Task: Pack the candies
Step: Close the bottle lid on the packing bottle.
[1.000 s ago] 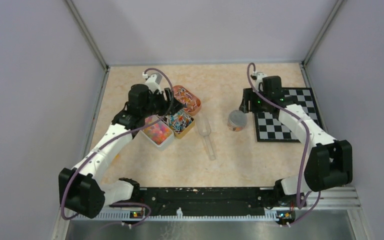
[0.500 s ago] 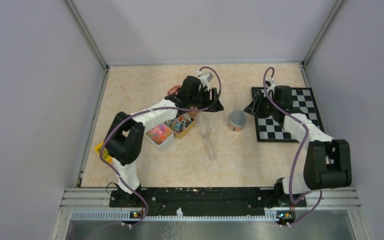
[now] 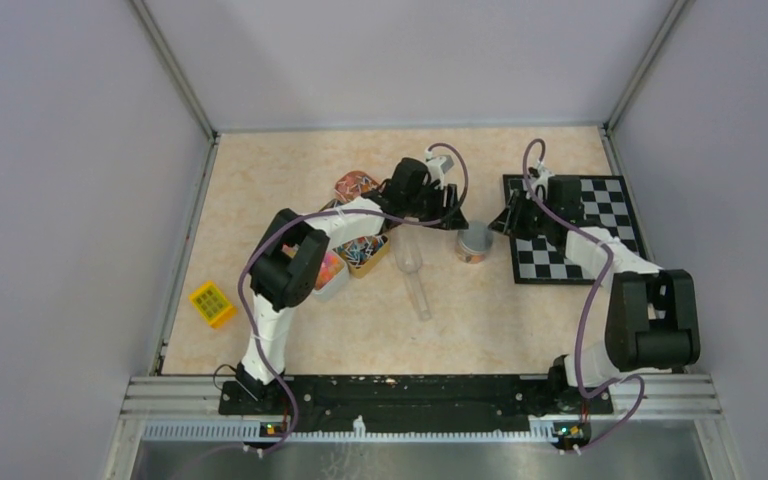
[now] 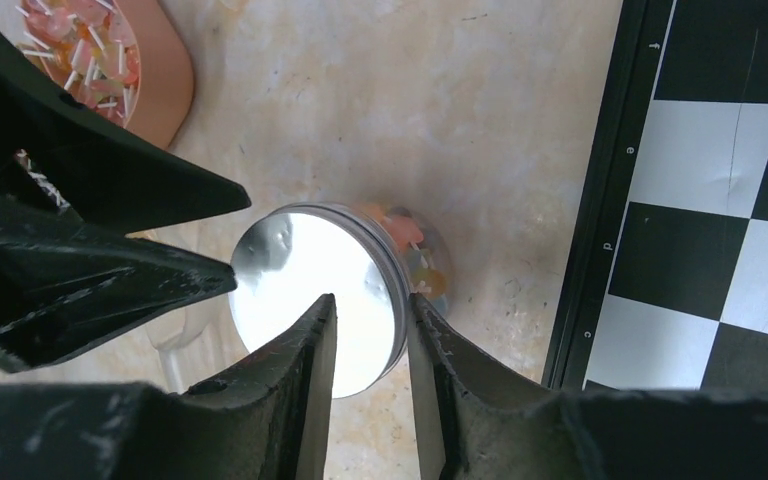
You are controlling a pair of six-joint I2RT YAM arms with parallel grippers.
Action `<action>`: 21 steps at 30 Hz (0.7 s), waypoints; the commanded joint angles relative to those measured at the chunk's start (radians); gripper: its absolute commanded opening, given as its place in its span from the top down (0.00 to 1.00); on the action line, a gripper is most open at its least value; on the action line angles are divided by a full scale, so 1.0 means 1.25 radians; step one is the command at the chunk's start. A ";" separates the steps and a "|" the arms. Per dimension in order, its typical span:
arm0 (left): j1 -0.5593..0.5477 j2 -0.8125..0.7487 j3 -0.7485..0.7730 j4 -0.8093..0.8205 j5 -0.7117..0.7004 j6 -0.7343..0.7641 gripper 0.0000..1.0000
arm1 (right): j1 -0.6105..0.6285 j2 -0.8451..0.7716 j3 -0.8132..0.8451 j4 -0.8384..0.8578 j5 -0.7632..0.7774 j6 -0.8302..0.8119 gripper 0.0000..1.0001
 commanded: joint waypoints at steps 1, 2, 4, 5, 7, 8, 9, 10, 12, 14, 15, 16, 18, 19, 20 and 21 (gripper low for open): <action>-0.002 0.036 0.032 0.038 0.022 0.003 0.44 | -0.008 0.009 0.005 0.016 0.003 -0.021 0.69; -0.002 0.042 0.031 0.039 0.020 0.004 0.45 | -0.009 0.011 0.002 0.018 0.006 -0.021 0.70; -0.002 0.050 0.032 0.036 0.014 0.007 0.48 | -0.009 0.016 -0.003 0.022 0.008 -0.022 0.70; -0.002 0.053 0.032 0.033 0.011 0.010 0.49 | -0.009 0.021 -0.006 0.024 0.006 -0.022 0.70; -0.002 0.060 0.030 0.029 0.007 0.015 0.53 | -0.009 0.030 -0.014 0.032 -0.001 -0.024 0.70; -0.002 0.062 0.028 0.025 0.002 0.016 0.54 | -0.009 0.034 -0.018 0.036 -0.005 -0.024 0.70; -0.002 0.065 0.027 0.021 -0.002 0.016 0.56 | -0.009 0.038 -0.022 0.040 -0.006 -0.024 0.71; -0.002 0.066 0.025 0.016 -0.006 0.017 0.57 | -0.009 0.041 -0.028 0.044 -0.005 -0.024 0.72; -0.003 0.066 0.014 0.017 -0.010 0.017 0.60 | -0.009 0.043 -0.040 0.053 -0.003 -0.022 0.74; -0.002 0.064 0.006 0.016 -0.015 0.015 0.63 | -0.009 0.043 -0.049 0.058 -0.001 -0.017 0.76; -0.002 0.064 0.004 0.016 -0.013 0.014 0.64 | -0.009 0.043 -0.056 0.069 -0.002 -0.013 0.77; -0.002 0.064 0.000 0.016 -0.008 0.011 0.65 | -0.010 0.044 -0.062 0.082 -0.002 -0.007 0.78; -0.003 0.066 -0.004 0.010 -0.014 0.011 0.67 | -0.009 0.047 -0.077 0.092 0.006 0.005 0.81; -0.003 0.067 -0.004 -0.003 -0.023 0.012 0.68 | -0.009 0.048 -0.084 0.096 0.011 0.009 0.82; -0.003 0.069 -0.007 -0.013 -0.031 0.016 0.68 | -0.009 0.047 -0.100 0.106 0.011 0.014 0.84; -0.003 0.067 -0.012 -0.021 -0.036 0.025 0.69 | -0.009 0.045 -0.115 0.120 0.006 0.020 0.84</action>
